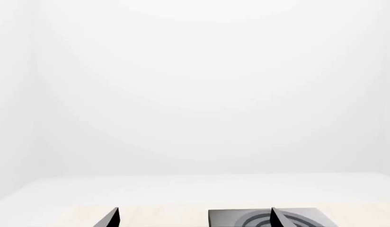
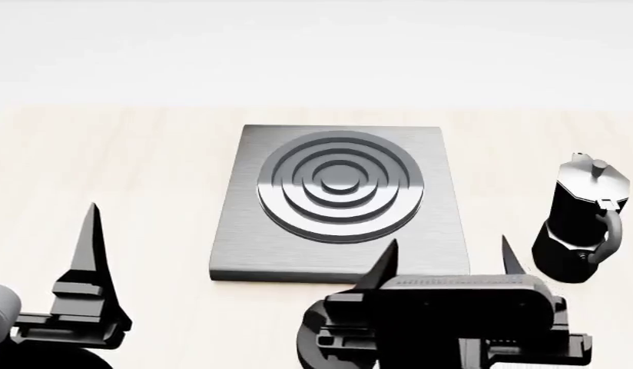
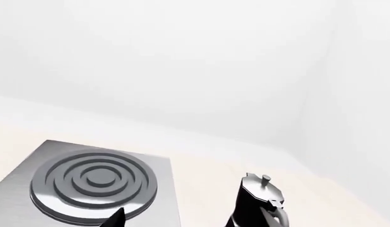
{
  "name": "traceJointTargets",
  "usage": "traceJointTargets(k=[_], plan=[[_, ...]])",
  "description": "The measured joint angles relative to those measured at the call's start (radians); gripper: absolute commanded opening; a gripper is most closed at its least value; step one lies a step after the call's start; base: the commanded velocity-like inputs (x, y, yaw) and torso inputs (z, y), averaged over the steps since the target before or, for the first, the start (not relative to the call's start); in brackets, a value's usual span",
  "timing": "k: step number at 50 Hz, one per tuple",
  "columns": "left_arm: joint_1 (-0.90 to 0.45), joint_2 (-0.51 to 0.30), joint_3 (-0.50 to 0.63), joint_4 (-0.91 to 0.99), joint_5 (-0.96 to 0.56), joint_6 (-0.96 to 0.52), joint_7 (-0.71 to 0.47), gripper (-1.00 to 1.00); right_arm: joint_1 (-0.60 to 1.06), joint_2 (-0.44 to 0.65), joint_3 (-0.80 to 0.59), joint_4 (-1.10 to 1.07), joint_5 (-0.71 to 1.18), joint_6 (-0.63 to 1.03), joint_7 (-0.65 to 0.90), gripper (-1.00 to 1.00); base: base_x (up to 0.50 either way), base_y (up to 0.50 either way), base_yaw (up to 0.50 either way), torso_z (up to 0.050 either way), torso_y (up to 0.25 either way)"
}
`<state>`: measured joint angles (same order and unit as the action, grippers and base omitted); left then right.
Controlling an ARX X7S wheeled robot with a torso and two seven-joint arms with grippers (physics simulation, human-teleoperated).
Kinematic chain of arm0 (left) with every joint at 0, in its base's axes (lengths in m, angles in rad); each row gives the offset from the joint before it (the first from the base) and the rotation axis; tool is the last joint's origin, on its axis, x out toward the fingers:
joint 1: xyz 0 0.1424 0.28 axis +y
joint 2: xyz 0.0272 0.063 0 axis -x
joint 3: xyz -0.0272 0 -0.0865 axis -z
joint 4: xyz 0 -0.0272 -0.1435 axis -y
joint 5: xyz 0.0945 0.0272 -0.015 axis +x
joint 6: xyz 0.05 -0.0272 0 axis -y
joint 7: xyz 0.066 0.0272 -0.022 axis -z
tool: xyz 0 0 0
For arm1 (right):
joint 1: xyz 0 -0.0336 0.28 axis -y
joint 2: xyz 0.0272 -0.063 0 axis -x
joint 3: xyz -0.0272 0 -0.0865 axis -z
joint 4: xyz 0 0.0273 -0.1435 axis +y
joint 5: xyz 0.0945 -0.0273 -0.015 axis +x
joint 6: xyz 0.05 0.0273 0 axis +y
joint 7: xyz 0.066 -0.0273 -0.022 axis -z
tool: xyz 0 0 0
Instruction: Turn on the stove.
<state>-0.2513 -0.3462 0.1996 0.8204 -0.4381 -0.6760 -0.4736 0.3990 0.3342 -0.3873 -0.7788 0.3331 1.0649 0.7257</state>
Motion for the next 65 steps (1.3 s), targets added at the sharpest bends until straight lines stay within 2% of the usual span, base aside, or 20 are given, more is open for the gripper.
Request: traceJointTargets(k=[65], plan=[[-0.005,-0.016,0.015,0.000,-0.022,0.009,-0.023,1.00,0.070,0.045,-0.103,-0.127,-0.046,0.056,0.064,1.00,0.00,0.00,0.00,0.000,0.000]])
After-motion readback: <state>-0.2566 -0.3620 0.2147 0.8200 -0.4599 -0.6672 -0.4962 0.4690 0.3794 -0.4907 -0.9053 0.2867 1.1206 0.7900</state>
